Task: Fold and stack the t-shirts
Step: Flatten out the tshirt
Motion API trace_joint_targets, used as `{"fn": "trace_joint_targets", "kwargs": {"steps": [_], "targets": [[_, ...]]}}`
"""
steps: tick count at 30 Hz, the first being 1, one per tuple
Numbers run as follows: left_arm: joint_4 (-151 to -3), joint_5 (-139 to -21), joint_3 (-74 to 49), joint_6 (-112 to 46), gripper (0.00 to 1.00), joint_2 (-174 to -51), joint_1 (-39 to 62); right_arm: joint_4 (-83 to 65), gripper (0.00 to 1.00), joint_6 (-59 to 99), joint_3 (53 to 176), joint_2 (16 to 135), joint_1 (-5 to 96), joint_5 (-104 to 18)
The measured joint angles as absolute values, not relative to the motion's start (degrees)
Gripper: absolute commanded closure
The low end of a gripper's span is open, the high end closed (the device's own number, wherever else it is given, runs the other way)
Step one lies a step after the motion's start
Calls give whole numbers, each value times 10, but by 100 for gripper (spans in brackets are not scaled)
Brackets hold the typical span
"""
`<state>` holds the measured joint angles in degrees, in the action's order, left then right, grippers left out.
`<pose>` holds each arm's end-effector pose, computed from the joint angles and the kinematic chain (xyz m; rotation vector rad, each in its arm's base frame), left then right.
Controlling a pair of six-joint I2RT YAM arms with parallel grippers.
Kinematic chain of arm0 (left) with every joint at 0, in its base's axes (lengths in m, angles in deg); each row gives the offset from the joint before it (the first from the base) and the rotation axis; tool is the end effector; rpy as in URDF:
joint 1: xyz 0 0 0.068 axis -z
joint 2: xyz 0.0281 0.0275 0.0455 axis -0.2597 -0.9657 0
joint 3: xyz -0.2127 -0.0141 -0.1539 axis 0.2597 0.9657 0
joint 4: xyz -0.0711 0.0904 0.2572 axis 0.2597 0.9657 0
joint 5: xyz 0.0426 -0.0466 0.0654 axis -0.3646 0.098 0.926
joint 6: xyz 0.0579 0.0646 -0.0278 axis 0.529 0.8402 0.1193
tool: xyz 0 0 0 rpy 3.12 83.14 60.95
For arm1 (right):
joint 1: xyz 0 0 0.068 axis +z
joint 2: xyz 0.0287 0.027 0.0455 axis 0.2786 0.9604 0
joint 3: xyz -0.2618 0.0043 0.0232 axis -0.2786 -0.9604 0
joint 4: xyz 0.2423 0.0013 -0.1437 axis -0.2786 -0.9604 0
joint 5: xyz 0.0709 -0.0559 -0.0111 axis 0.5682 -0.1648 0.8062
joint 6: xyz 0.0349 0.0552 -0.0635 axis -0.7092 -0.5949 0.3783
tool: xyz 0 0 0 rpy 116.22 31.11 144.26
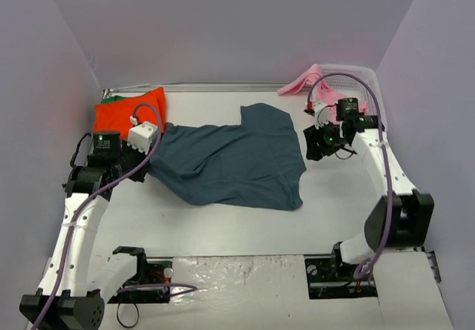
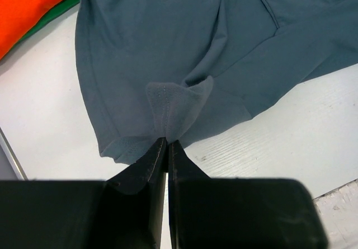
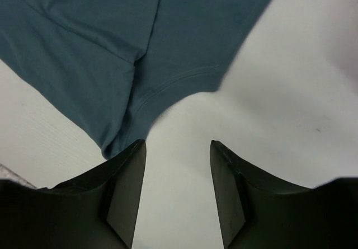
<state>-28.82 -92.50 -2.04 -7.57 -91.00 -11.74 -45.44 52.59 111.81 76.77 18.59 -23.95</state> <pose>0.2414 -0.0432 0.3222 0.5240 2.1359 -0.3035 0.3568 0.0512 0.2735 -0.7687 2.1725 0.3391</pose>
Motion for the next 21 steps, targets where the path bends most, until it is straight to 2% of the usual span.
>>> {"fn": "trace_joint_targets", "kwargs": {"steps": [2, 6, 13, 21], "targets": [[-289, -925, -20, -74, 98, -910, -118, -464, 59, 535, 1128, 831, 191, -212], [-293, -925, -17, -73, 98, -910, -121, -486, 59, 555, 1151, 921, 226, -170], [-295, -925, -16, -73, 98, -910, -125, -507, 60, 569, 1175, 983, 309, -127], [-298, -923, -16, -73, 98, -910, -126, -510, 60, 574, 1190, 1040, 320, -121]]}}
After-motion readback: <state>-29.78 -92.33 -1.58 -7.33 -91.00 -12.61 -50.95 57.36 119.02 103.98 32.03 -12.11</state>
